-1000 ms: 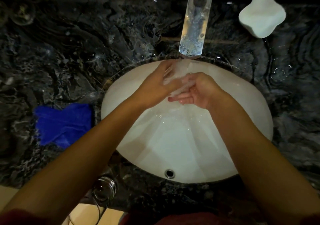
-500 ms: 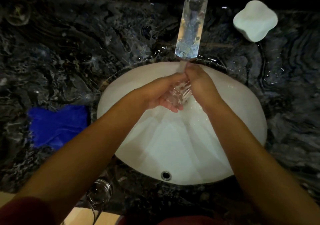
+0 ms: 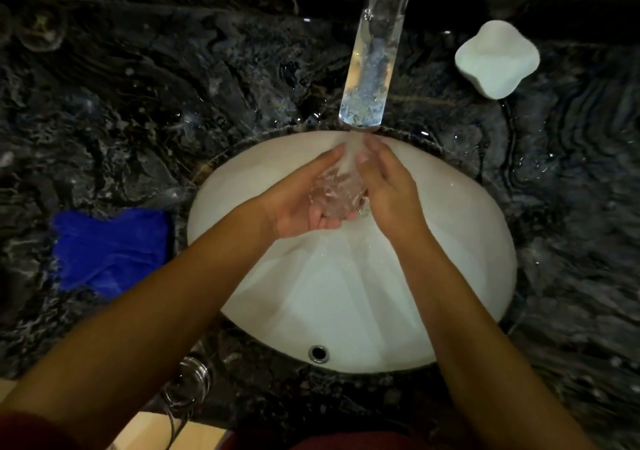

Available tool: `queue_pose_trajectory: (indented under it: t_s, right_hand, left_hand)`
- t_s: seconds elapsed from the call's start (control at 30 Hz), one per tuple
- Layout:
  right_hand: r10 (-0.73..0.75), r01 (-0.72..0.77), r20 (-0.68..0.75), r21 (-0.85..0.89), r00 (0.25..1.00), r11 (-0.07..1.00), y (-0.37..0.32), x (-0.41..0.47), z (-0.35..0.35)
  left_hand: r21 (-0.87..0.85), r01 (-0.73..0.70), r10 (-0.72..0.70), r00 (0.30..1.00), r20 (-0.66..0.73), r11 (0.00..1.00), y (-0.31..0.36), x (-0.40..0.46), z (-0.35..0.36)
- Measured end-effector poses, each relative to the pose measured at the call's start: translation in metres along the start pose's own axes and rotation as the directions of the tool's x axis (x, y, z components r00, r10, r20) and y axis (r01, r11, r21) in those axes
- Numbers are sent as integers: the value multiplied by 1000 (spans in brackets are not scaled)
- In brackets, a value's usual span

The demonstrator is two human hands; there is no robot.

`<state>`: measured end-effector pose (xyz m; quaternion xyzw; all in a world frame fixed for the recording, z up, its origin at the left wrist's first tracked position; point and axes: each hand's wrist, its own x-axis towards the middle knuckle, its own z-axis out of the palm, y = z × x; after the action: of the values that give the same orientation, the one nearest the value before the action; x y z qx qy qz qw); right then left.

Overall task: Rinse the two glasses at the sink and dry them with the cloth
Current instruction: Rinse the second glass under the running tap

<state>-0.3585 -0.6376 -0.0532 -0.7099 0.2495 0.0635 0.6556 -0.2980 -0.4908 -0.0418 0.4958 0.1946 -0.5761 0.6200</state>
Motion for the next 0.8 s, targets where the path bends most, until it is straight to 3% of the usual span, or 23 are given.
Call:
queue_pose_trajectory:
  t_s: [0.13,0.23,0.3,0.4,0.47,0.6,0.73,0.8]
  right_hand:
    - [-76,73,-54,-53,996,996,-17,-18,-26]
    - [-274,249,-117,-187,955,950,-51,-32,-43]
    - [-494,436,-65,-380,867,816,-85,-40,-49]
    - [-572,553,187,-603,799,575,-104,-33,-39]
    - [-579,592,262,-626,772,507,-115,-32,-36]
    - [-629,569,190,-668,754,479,-145,-26,-43]
    - [-710,553,69,-682,700,479,-167,-35,-48]
    - [-715,551,108,-720,690,423,-178,-36,-48]
  left_hand:
    - [-99,-69,70,998,1,993,-13,-29,1]
    - [-239,-121,131,991,25,963,-19,-56,8]
    - [-283,-196,204,979,-3,939,-19,-78,20]
    - [-304,-284,274,959,-79,909,-24,-94,33]
    - [-239,-370,341,927,-155,898,-22,-108,46]
    - [66,-520,509,790,-343,852,-16,-135,64]
    - [290,-550,620,652,-437,783,-22,-164,75]
    - [346,-566,662,603,-445,749,-26,-177,79]
